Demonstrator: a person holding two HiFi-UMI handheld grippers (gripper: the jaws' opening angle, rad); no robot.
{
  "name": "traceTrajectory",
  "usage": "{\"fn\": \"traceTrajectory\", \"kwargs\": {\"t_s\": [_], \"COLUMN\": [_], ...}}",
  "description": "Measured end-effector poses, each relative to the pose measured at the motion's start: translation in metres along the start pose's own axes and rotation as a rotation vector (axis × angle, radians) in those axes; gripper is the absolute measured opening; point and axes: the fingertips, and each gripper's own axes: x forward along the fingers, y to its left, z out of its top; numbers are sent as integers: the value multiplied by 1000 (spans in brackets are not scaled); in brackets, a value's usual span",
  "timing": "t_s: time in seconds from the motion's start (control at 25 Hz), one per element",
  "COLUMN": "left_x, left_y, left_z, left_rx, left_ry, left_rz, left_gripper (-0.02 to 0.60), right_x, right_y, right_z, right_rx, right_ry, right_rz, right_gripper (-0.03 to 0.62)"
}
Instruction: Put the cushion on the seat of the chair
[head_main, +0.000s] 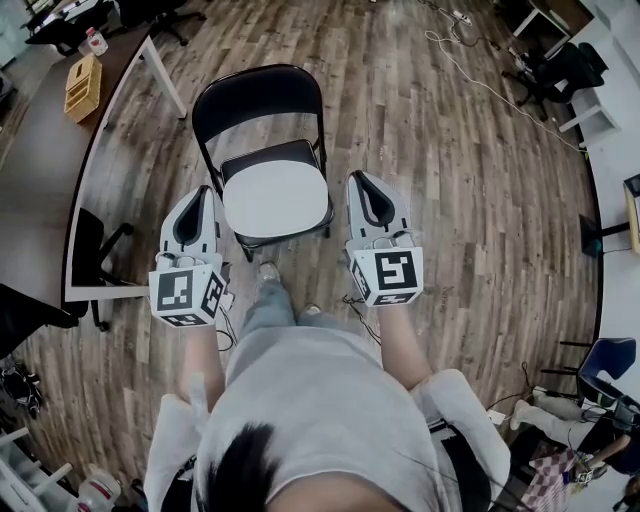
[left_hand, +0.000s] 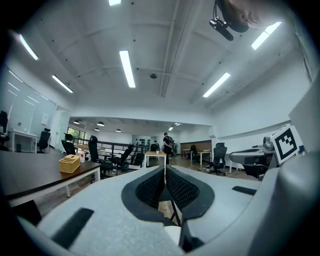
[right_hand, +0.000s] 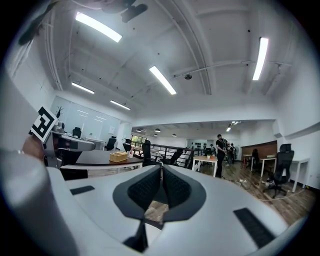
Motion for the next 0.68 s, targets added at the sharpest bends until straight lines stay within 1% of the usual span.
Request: {"fn": "traceTrajectory", "kwargs": {"t_s": [0.24, 0.48, 0.68], "left_x": [-5, -3, -6], "left_y": [-9, -18, -27], "left_z": [7, 10, 10], "left_rx": [-5, 0, -13], "left_ry": [-17, -23, -25], "left_rz": [4, -11, -17], "left_gripper": [14, 14, 14], "right_x": [-9, -12, -18], "right_y": [-3, -6, -7], "right_z": [7, 10, 9], "right_rx": [2, 12, 13], "right_ry": [-18, -33, -28], "right_rz": [3, 2, 13], "right_gripper": [18, 18, 18]}}
